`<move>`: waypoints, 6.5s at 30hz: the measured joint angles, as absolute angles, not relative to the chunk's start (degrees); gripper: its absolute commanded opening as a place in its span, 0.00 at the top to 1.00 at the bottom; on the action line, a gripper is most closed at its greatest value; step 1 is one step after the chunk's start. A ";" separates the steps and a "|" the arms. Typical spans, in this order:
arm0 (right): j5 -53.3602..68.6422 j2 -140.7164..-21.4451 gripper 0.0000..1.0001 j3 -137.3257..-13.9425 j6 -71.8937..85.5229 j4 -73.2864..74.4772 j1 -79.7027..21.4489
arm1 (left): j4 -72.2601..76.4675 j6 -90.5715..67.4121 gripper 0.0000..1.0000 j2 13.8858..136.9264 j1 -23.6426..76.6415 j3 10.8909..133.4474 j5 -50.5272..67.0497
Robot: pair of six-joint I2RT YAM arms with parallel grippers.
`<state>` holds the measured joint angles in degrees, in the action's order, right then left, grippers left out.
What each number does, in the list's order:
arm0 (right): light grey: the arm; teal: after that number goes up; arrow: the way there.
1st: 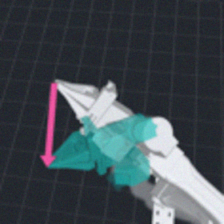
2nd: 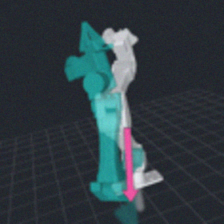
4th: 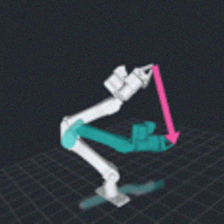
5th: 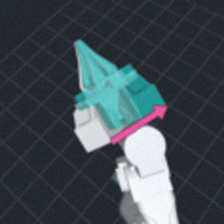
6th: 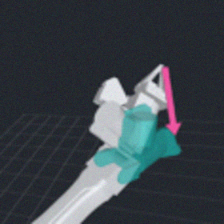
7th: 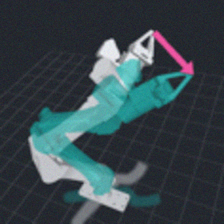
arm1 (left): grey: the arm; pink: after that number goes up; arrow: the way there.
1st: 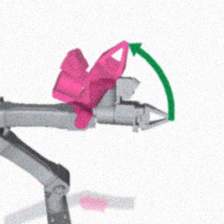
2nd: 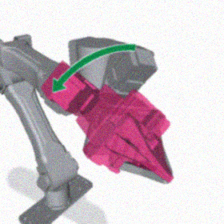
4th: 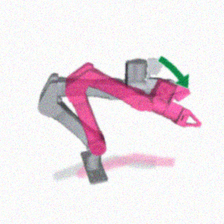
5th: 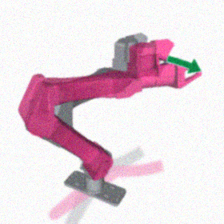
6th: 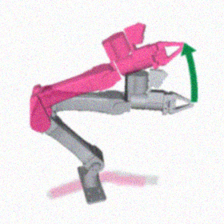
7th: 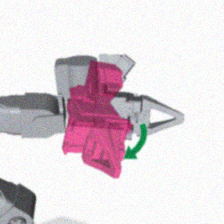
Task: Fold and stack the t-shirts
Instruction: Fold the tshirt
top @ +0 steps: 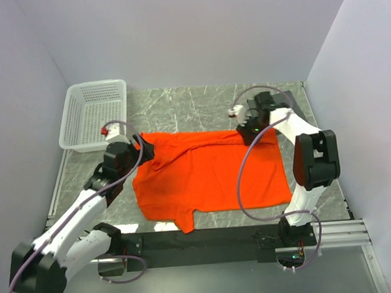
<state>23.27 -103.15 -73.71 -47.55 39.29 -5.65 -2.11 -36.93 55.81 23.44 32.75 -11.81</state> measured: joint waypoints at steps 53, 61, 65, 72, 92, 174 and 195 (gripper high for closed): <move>10.70 -139.72 0.95 -123.22 -33.56 45.06 -44.34 | -27.35 -46.24 0.09 25.08 23.27 33.06 -14.61; 14.04 -130.37 0.97 -112.01 -34.20 44.21 -44.34 | -27.35 -46.24 0.09 24.73 23.27 33.06 -14.46; 16.86 -122.30 0.96 -105.86 -35.07 43.44 -44.34 | -27.31 -46.24 0.09 24.73 23.27 33.01 -14.35; 20.84 -116.81 0.67 -98.89 -37.50 42.76 -44.77 | -27.29 -46.22 0.08 24.80 23.27 33.01 -13.69; 26.46 -101.97 0.59 -86.00 -33.41 42.70 -32.05 | -12.99 -46.65 0.19 55.86 23.11 32.69 -8.73; 20.43 -103.72 0.63 -75.22 -15.42 29.87 11.11 | -13.61 -34.35 0.14 58.87 16.32 53.58 -8.60; 22.79 -115.74 1.00 -85.19 -12.69 33.95 11.25 | -22.63 -31.53 0.14 42.37 16.29 43.59 -8.58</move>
<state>22.79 -115.74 -85.19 -12.69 33.95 11.25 -22.63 -31.53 42.37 16.29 43.59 -8.58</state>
